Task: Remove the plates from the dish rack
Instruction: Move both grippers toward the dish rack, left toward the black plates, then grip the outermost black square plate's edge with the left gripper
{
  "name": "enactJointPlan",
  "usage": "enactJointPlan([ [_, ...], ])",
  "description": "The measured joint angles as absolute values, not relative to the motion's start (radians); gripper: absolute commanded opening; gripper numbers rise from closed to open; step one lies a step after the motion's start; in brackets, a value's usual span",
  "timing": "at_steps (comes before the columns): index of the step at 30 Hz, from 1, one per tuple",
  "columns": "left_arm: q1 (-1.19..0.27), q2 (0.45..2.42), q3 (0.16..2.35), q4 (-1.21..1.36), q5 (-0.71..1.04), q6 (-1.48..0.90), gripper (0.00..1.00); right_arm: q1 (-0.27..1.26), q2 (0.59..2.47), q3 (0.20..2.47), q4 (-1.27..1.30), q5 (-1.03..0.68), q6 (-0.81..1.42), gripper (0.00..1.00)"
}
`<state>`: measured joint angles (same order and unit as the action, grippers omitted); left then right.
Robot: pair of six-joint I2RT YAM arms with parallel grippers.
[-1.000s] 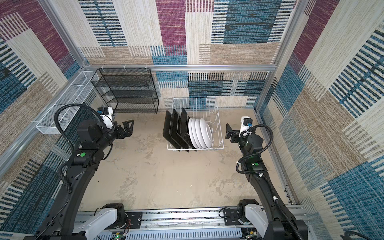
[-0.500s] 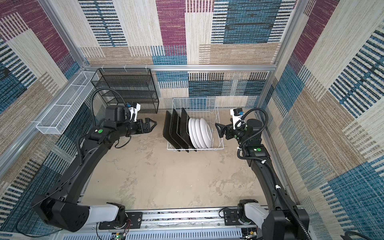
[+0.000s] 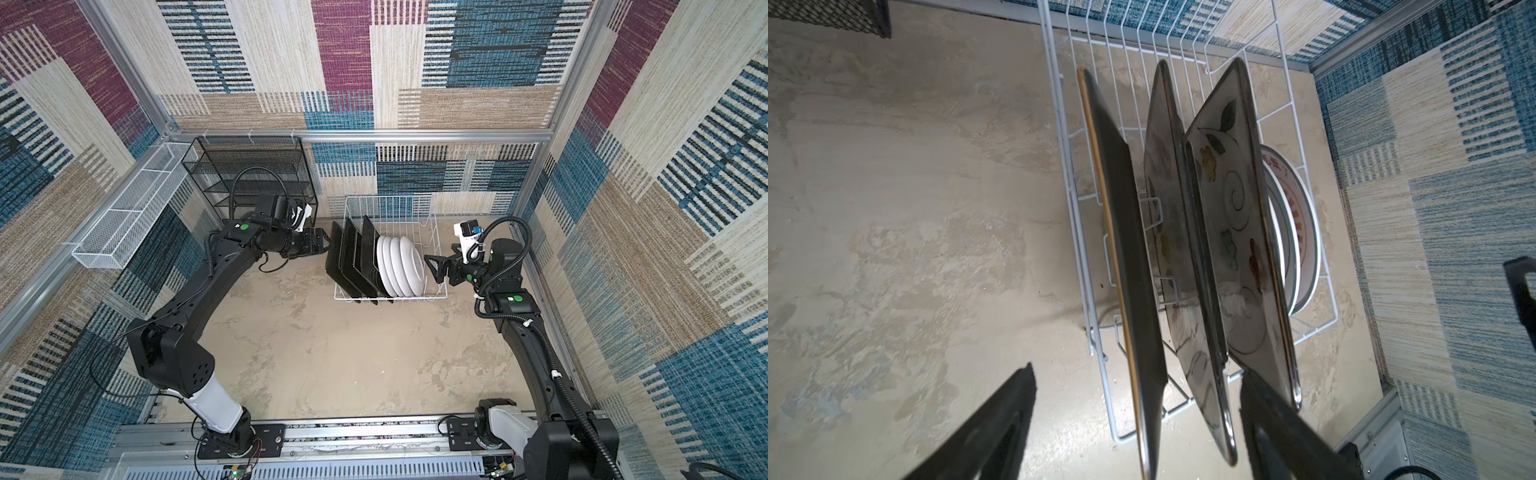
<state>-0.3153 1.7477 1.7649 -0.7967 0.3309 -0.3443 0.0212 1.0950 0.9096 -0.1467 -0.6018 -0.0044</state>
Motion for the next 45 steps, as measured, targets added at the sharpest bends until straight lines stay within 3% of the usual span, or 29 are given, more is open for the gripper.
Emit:
enactJointPlan([
  [6, -0.326, 1.854, 1.873, -0.867, 0.321, -0.337, 0.61, 0.021, 1.095, 0.907, -0.150, -0.601, -0.004, 0.99],
  [26, -0.337, 2.022, 1.974, -0.913, 0.347, -0.350, 0.51, 0.021, 1.118, 0.900, -0.155, -0.603, -0.004, 0.99],
  [45, -0.344, 2.061, 1.990, -0.924, 0.365, -0.373, 0.46, 0.022, 1.121, 0.889, -0.155, -0.602, -0.004, 0.99],
])
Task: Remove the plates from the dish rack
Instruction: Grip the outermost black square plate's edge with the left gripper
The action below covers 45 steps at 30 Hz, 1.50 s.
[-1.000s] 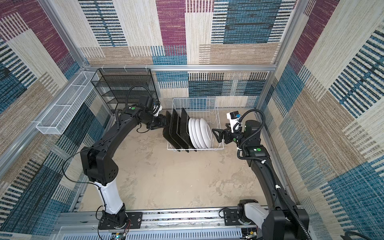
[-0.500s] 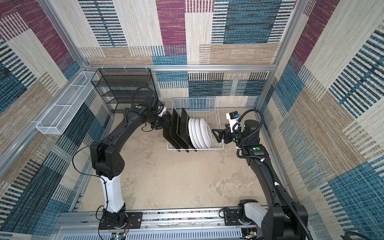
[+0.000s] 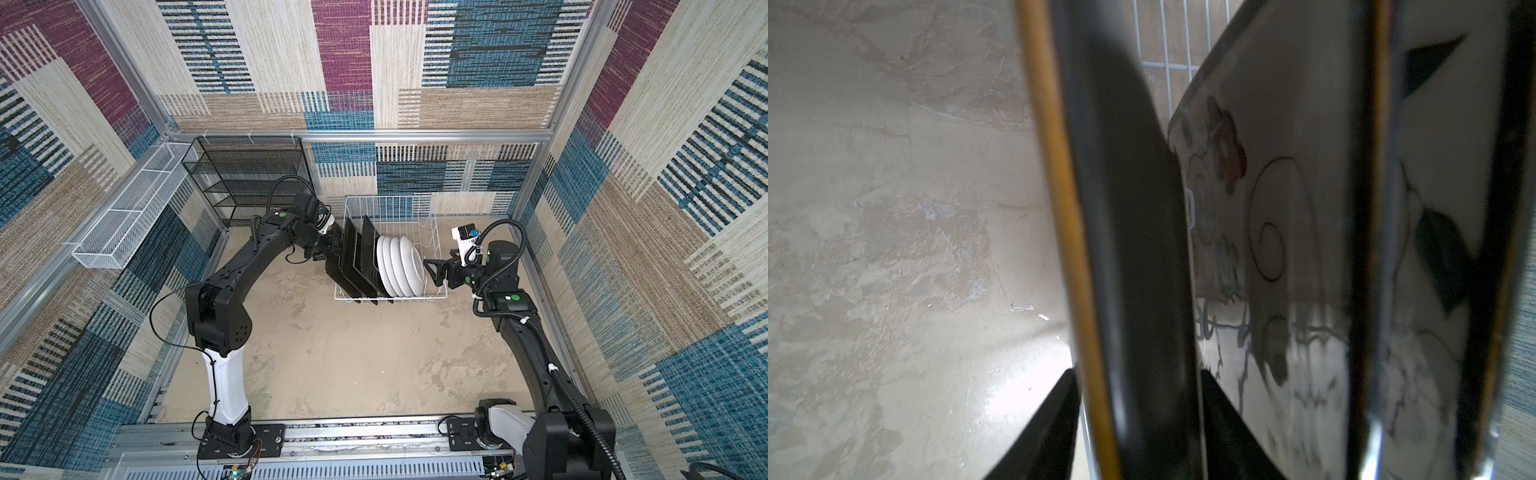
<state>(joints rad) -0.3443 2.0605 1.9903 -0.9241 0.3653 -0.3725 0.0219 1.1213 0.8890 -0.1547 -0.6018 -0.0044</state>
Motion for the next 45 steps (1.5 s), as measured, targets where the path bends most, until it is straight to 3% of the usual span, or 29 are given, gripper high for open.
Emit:
enactJointPlan([
  [15, -0.349, 2.055, 1.979, -0.917, 0.377, -0.420, 0.35, 0.022, 1.090, 0.889, -0.155, -0.572, -0.031, 0.99],
  [28, -0.350, 2.051, 1.975, -0.907, 0.401, -0.472, 0.18, 0.021, 1.089, 0.889, -0.155, -0.574, -0.031, 0.99],
  [37, -0.352, 2.051, 1.981, -0.905, 0.424, -0.501, 0.13, 0.021, 1.084, 0.888, -0.155, -0.576, -0.031, 0.99],
  [43, -0.352, 2.051, 1.985, -0.910, 0.423, -0.501, 0.00, 0.021, 1.083, 0.888, -0.155, -0.576, -0.030, 0.99],
  [45, -0.352, 2.051, 1.985, -0.910, 0.424, -0.502, 0.00, 0.022, 1.083, 0.888, -0.155, -0.576, -0.030, 0.99],
])
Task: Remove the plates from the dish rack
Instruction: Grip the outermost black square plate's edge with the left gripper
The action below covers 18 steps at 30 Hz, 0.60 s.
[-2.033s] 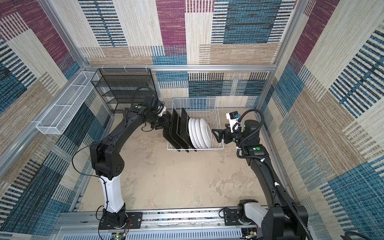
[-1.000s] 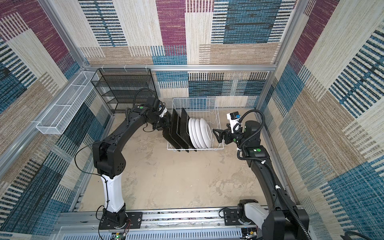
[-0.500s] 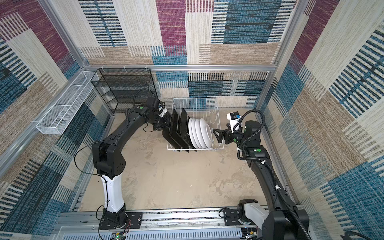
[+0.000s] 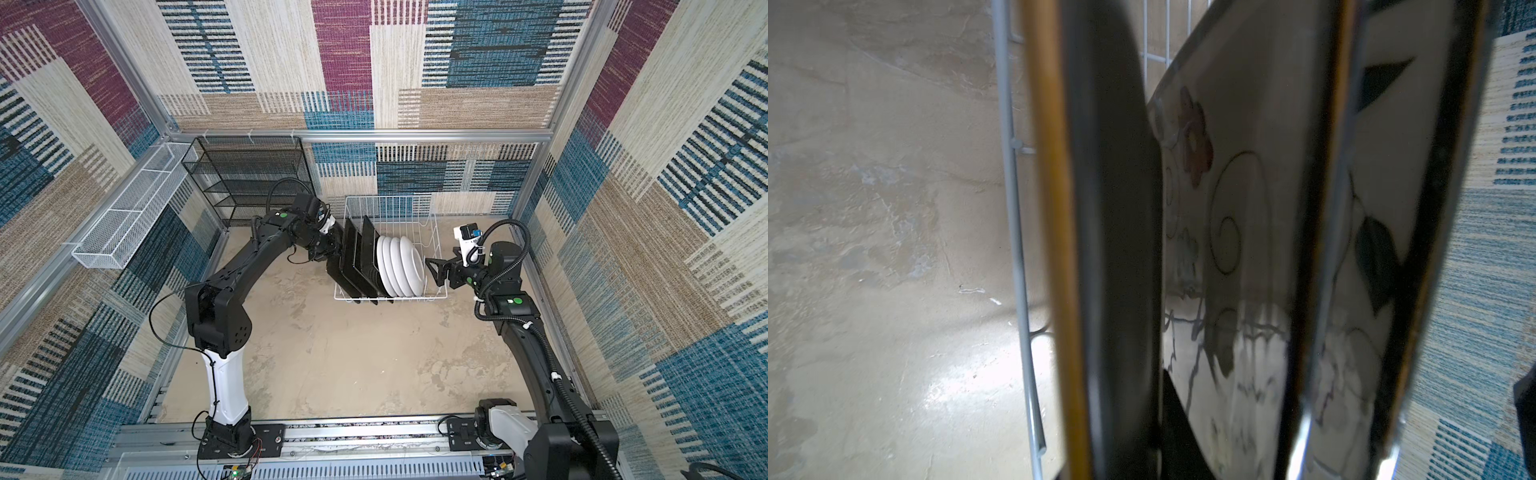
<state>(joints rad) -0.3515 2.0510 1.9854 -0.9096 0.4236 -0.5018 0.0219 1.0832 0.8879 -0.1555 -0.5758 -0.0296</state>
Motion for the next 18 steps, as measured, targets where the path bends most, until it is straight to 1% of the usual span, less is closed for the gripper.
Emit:
enactJointPlan([
  [18, -0.351, 1.996, 2.014, -0.959, 0.403, -0.509, 0.00, 0.022, 1.089, 0.897, -0.155, -0.576, -0.023, 0.99],
])
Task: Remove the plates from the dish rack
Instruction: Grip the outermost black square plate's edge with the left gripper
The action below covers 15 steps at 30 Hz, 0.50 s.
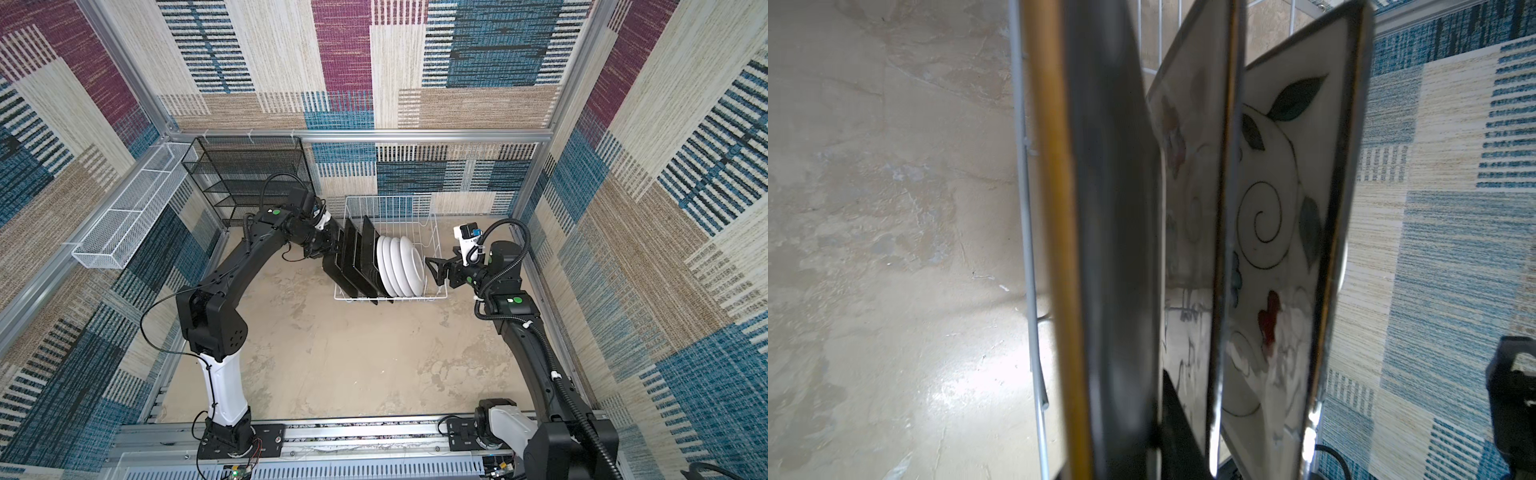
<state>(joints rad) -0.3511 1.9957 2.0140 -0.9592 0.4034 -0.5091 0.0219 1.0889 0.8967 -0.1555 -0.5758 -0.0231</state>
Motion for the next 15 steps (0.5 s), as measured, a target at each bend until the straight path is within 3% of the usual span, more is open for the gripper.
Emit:
enactJointPlan([
  [15, -0.349, 1.865, 2.014, -1.005, 0.362, -0.507, 0.00, 0.022, 1.108, 0.936, -0.158, -0.603, -0.007, 0.99],
])
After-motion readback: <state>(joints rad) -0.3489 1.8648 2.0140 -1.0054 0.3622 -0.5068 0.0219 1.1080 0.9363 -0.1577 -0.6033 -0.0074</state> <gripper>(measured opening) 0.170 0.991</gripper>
